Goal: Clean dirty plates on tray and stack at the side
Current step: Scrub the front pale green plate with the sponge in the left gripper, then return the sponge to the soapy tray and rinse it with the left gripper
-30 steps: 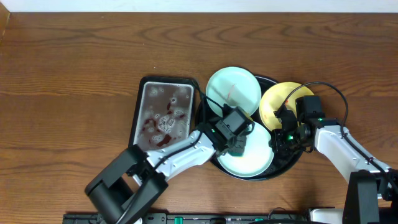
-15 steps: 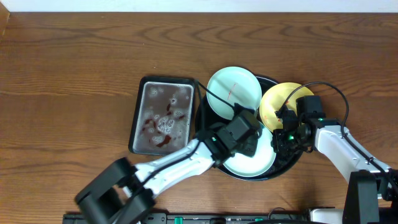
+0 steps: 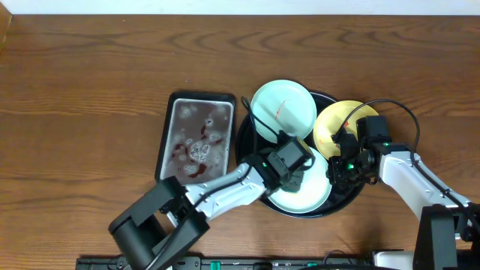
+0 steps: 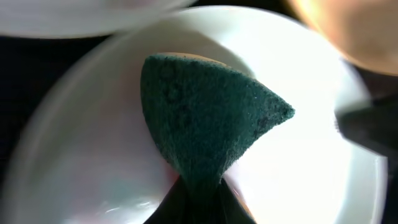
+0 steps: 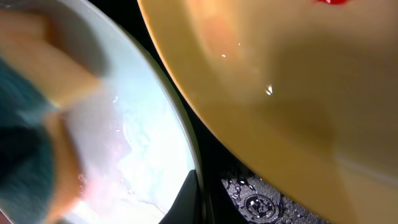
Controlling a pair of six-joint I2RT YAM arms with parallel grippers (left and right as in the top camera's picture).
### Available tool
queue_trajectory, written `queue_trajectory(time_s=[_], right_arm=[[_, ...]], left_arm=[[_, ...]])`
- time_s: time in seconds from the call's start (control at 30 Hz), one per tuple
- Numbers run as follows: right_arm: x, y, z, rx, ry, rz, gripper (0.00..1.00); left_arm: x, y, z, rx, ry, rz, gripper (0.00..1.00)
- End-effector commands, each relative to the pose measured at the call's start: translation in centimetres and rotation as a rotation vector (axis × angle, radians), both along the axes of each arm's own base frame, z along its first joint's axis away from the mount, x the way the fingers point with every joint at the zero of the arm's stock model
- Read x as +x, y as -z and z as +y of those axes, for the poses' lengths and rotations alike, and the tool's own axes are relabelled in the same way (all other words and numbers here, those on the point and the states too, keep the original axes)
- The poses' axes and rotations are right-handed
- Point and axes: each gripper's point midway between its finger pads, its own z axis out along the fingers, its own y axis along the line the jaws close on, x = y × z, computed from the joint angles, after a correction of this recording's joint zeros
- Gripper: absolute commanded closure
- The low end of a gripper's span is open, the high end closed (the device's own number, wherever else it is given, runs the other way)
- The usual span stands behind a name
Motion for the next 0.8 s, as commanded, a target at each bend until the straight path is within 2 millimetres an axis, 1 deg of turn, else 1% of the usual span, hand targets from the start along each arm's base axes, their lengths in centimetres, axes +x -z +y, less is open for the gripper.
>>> queue_trajectory(time_s=[0.0,0.07,0.1,0.13,0.17,0.2,0.23,0.3,0.37,0.43,0.5,0.53,0.6,0.63,0.67,0.77], right_arm=[[0.0,0.0,-0.1,-0.005,-0.004,-0.004,0.99],[0.1,0.0,-0.1,-0.005,-0.004,-0.004,0.99],[0.1,0.0,-0.1,-0.005,-0.004,-0.004,0.99],[0.1,0.0,-0.1,-0.006,-0.004,-0.004,0.99],[0.1,0.0,-0.1,-0.006,-0.004,-0.004,0.96],[0.1,0.0,-0.1,-0.005,-0.004,-0.005,0.88],[0.1,0.0,-0.1,-0.005,-0.004,-0.008,0.85],[0.2,0.0,0.0,-0.004,-0.003,-0.012,0.85],[0.2,0.0,0.0,-0.004,-0.003,-0.012,0.85],[0.2,0.0,0.0,-0.004,-0.003,-0.012,0.86],[0.2,0.0,0.0,-0.004,-0.003,-0.011,0.86],[0.2,0.0,0.0,-0.004,-0.003,-0.012,0.86],[0.3,0.0,0.0,-0.003,-0.003,-0.013,0.87],[0.3,0.0,0.0,-0.003,-0.003,-0.015,0.87],[0.4,0.0,0.0,-0.003,-0.003,-0.018,0.88],[0.5,0.0,0.0,-0.003,0.0,-0.02,0.9]], left_arm=[[1.6,-0.7,3.4,0.079,-0.055,-0.045,0.91],[1.7,-2.2,3.6,0.057,-0.06,-0.058,0.91],[1.7,-4.2,3.6,0.026,-0.062,-0.083,0.9],[1.6,-5.0,3.7,0.013,-0.063,-0.093,0.89],[1.6,-5.8,3.8,0.002,-0.064,-0.104,0.87],[1.7,-6.7,3.9,-0.015,-0.07,-0.118,0.87],[1.8,-7.6,4.2,-0.028,-0.078,-0.129,0.87],[2.3,-8.4,5.5,-0.016,-0.11,-0.143,0.87],[2.9,-8.6,7.5,0.022,-0.16,-0.148,0.87],[3.6,-8.4,9.3,0.053,-0.204,-0.135,0.88],[4.5,-8.0,11.2,0.082,-0.236,-0.125,0.92],[5.2,-7.8,12.6,0.099,-0.249,-0.123,0.92],[6.2,-7.6,14.1,0.115,-0.257,-0.122,0.92],[6.6,-7.4,14.8,0.123,-0.254,-0.119,0.92],[7.3,-7.0,16.2,0.143,-0.263,-0.114,0.92],[8.3,-6.0,18.4,0.176,-0.297,-0.094,0.92]])
